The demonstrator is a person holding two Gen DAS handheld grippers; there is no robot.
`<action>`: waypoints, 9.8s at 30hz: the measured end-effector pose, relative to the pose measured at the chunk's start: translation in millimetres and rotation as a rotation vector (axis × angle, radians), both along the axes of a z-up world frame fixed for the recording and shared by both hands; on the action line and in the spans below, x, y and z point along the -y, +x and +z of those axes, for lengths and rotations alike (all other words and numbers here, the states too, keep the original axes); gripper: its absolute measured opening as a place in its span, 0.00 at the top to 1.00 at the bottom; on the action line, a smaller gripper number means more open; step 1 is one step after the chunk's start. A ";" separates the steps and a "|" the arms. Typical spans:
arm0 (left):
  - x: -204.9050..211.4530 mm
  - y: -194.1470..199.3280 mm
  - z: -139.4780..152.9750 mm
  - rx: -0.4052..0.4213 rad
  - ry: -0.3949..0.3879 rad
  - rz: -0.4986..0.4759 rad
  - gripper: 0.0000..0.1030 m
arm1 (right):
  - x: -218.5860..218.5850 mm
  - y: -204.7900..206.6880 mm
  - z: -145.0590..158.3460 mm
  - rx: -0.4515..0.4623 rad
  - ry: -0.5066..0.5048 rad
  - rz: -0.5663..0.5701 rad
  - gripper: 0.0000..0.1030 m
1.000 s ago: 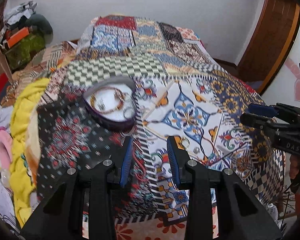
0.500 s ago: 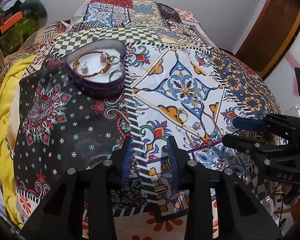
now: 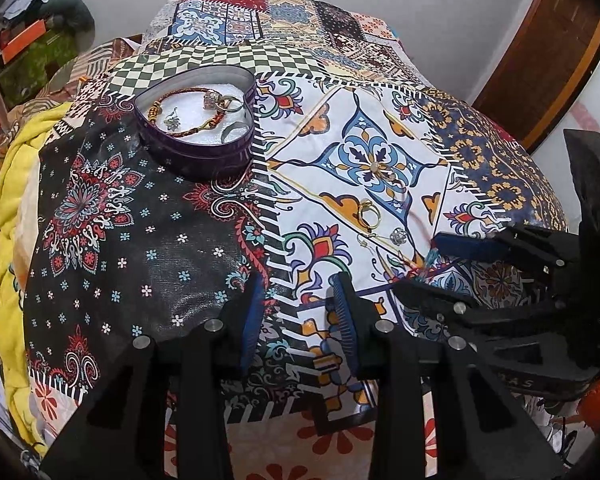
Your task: Organize jewelry
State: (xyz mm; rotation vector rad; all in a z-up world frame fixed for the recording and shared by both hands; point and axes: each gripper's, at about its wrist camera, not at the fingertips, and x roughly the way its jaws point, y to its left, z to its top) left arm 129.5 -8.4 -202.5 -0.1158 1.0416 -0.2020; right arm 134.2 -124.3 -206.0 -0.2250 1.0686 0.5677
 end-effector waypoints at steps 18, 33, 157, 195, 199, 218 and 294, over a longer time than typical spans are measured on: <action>50.4 11.6 2.3 -0.002 -0.046 -0.133 0.79 | 35.2 7.7 12.1 0.056 0.013 -0.069 0.94; 72.3 38.1 -10.3 0.009 0.044 -0.142 0.90 | 69.3 16.4 24.5 0.004 0.103 -0.114 0.85; -93.8 103.2 45.6 0.202 0.006 0.170 0.92 | -107.2 116.2 78.9 0.112 0.250 0.036 0.81; -6.0 44.2 60.4 0.150 0.026 0.025 0.43 | 44.5 58.1 103.5 0.235 0.029 -0.154 0.54; 14.9 42.5 42.9 0.099 0.024 -0.022 0.43 | 54.1 54.0 78.4 0.174 -0.004 -0.158 0.54; 51.0 57.1 -16.0 0.019 0.059 -0.125 0.79 | 46.3 53.5 31.9 0.047 -0.014 -0.104 0.54; -29.8 25.0 53.7 0.202 0.034 0.062 0.82 | 3.1 68.1 23.3 0.017 -0.050 -0.025 0.96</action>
